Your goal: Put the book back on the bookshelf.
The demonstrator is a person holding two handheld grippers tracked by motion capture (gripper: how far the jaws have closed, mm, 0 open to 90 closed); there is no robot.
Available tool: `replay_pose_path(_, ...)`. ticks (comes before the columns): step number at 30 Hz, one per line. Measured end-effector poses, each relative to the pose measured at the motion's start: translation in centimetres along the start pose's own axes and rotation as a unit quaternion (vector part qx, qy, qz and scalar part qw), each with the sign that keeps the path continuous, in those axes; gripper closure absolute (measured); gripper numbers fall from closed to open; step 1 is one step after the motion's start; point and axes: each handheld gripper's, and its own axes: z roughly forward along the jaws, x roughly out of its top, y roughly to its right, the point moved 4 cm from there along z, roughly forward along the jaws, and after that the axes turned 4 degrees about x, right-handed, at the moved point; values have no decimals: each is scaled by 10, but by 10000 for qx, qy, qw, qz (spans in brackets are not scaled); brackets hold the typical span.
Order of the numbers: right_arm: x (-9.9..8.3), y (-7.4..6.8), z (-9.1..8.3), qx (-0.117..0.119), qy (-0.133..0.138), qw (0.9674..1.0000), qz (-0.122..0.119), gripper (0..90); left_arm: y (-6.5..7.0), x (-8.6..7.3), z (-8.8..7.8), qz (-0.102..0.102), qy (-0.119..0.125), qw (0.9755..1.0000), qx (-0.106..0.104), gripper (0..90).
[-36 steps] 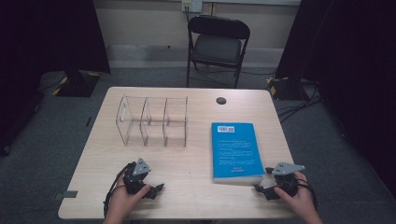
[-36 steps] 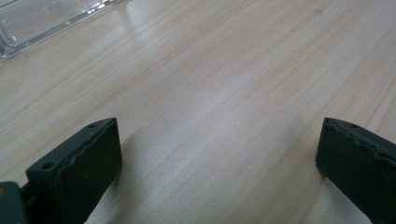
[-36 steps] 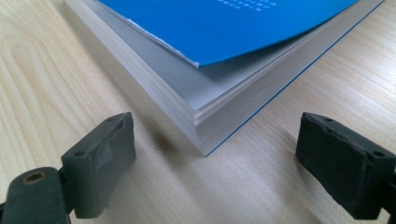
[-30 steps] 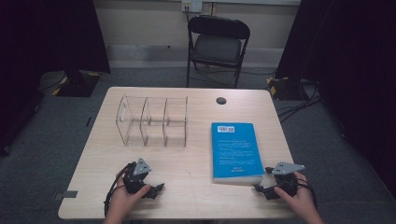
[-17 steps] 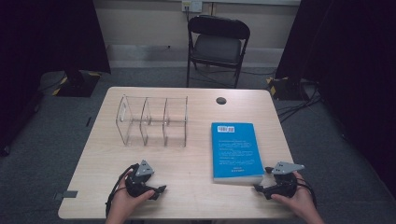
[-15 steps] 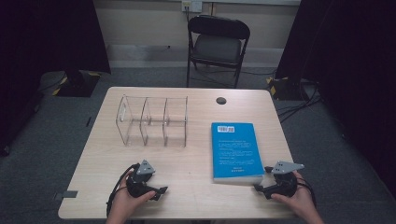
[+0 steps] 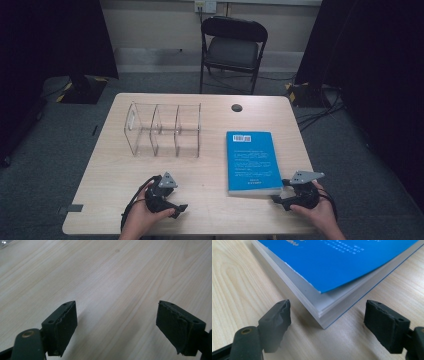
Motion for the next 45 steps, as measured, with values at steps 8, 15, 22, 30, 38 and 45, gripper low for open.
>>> replay_pose_path(8, 10, -4, 5, -88, -205, 9997, -136, 233, 8, 15, 4, 177, -67, 9997, -168, 180)
replay_pose_path(15, 10, 1, 9, -64, -244, 9997, -28, 233, 16, 28, 13, 353, -123, 9989, -265, 181)
replay_pose_path(22, 11, 0, 9, -69, -283, 9996, 12, 235, 24, 37, 22, 571, -280, 9974, -325, 182)
replay_pose_path(30, 14, 1, 8, -39, -425, 9990, 87, 243, 29, 48, 28, 663, -286, 9966, -394, 182)
replay_pose_path(38, 15, 2, 7, -1, -471, 9989, 48, 252, 36, 64, 35, 758, -236, 9958, -464, 182)
replay_pose_path(45, 16, 2, 7, -24, -459, 9989, -2, 253, 44, 78, 44, 907, -150, 9944, -519, 182)
